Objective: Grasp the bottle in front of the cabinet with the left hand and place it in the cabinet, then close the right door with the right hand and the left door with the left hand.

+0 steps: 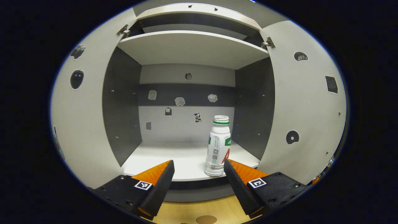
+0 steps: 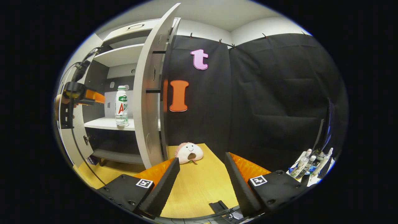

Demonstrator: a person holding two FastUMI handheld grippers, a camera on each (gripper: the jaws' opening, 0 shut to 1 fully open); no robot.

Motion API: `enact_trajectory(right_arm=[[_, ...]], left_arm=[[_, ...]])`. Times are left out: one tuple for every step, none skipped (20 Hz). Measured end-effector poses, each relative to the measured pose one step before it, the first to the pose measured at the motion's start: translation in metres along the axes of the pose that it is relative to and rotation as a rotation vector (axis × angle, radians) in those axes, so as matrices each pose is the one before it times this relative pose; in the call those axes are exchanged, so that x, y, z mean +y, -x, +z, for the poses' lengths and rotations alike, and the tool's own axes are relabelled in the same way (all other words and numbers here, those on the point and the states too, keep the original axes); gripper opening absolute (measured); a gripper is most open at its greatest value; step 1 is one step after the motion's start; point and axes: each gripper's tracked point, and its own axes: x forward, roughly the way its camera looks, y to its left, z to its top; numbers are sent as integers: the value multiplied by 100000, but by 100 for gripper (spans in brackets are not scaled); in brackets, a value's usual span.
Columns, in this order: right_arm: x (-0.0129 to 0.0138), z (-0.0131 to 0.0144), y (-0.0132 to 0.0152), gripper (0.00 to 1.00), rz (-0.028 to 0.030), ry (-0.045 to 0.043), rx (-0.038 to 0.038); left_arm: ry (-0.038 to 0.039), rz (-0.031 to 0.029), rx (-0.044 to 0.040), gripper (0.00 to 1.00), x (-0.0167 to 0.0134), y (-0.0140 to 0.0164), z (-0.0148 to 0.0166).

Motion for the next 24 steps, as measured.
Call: enact_trajectory(right_arm=[[62, 509, -493, 97, 401, 589, -731], [125, 287, -364, 97, 336, 456, -457], [117, 189, -400, 92, 655, 253, -397], [64, 125, -299, 91, 638, 146, -117], [221, 299, -516, 97, 866, 203, -109], [411, 213, -463, 97, 1214, -148, 139], [244, 118, -493, 97, 815, -756, 361], [185, 28, -433, 92, 253, -668, 229], [-90, 114, -551, 92, -207, -186, 279], [7, -15, -511, 97, -64, 280, 233], [147, -38, -467, 97, 118, 331, 117], [234, -15, -411, 97, 399, 115, 266], [269, -57, -365, 97, 596, -120, 322], [322, -53, -425, 97, 419, -338, 400], [221, -69, -431, 97, 276, -614, 415], [300, -43, -417, 97, 202, -733, 324], [6, -216, -430, 92, -1122, -215, 272], [-176, 105, -190, 89, -790, 191, 6], [-96, 23, -242, 95, -465, -140, -146], [68, 35, -76, 95, 277, -264, -81], [77, 13, -68, 95, 484, 259, -205], [242, 67, 6, 95, 469, 776, -279], [52, 220, 85, 94, -245, 645, -642], [292, 48, 39, 94, -74, 631, -393]], left_arm=[[764, 1618, -738, 97, 1068, 1411, 28], [359, 1809, -800, 96, 1100, 1487, 69], [254, 1691, -625, 95, 1086, 1424, -9], [494, 1403, -635, 94, 872, 1406, -79], [811, 1246, -252, 94, 868, 1308, -110], [1020, 1125, 42, 95, 914, 1424, -192], [1056, 1187, 51, 95, 868, 1341, -174], [834, 1215, 41, 95, 824, 1123, -255], [405, 1477, 92, 95, 780, 1102, -249], [-107, 1292, 165, 95, 868, 1159, -354], [-508, 1118, 211, 95, 737, 1082, -224], [-297, 1055, 77, 95, 644, 999, -172], [532, 1168, 258, 95, 591, 848, -218], [1335, 304, 409, 95, 666, 695, -135], [1453, -293, 652, 95, 283, 756, -327], [1096, 398, 432, 95, 465, 649, -237], [505, 701, 176, 95, 544, 585, -183], [-180, 824, 354, 95, 619, 589, -201], [-421, 502, 529, 95, 448, 444, -283], [-152, 51, 228, 95, 363, 376, -131], [-253, -68, 452, 95, 313, 324, -92], [-315, 210, 50, 95, 356, 315, -90], [-36, 38, -369, 95, 248, 155, 148], [249, -38, -550, 97, 181, 185, 173]])
